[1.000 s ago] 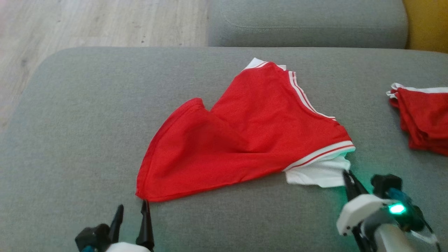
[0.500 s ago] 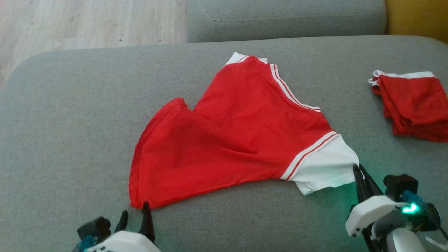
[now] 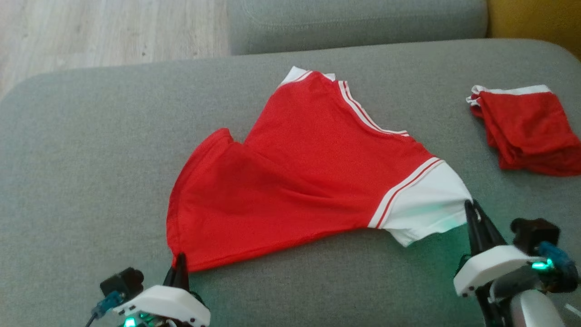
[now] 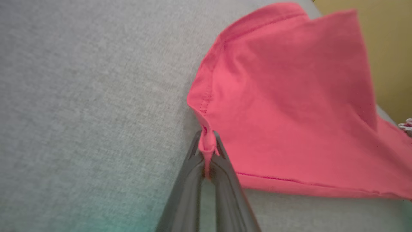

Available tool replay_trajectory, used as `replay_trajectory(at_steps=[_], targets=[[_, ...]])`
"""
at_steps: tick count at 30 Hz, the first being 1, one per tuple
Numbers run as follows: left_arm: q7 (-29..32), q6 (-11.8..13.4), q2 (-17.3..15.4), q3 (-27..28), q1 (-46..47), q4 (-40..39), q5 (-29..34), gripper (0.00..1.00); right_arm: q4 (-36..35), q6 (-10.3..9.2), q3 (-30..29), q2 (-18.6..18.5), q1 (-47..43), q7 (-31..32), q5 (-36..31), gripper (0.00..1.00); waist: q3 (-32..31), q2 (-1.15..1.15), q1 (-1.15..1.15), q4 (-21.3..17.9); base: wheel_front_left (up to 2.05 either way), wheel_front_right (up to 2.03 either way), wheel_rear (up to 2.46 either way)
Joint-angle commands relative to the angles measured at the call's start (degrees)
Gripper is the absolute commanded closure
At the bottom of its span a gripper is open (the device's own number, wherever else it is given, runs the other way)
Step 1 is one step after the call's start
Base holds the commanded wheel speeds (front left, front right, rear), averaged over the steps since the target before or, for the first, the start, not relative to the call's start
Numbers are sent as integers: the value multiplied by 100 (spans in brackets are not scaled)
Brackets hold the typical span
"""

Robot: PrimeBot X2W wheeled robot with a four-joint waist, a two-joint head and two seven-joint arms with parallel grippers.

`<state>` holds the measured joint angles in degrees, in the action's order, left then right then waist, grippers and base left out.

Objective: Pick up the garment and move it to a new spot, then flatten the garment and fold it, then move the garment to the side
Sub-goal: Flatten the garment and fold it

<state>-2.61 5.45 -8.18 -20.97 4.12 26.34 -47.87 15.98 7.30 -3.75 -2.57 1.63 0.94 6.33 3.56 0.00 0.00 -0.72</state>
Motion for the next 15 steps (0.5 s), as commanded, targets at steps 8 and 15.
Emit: replay_trajectory(at_steps=[8, 15], targets=[[140, -100, -235, 388, -68, -1591, -364, 100, -928, 19, 31, -31, 362, -49, 675, 100, -481, 0, 0, 82, 0, 0, 0], [640, 276, -620, 795, 188, -3685, -567, 100, -2042, 19, 12, -31, 790, 230, 1139, 100, -792, 0, 0, 65, 0, 0, 0]])
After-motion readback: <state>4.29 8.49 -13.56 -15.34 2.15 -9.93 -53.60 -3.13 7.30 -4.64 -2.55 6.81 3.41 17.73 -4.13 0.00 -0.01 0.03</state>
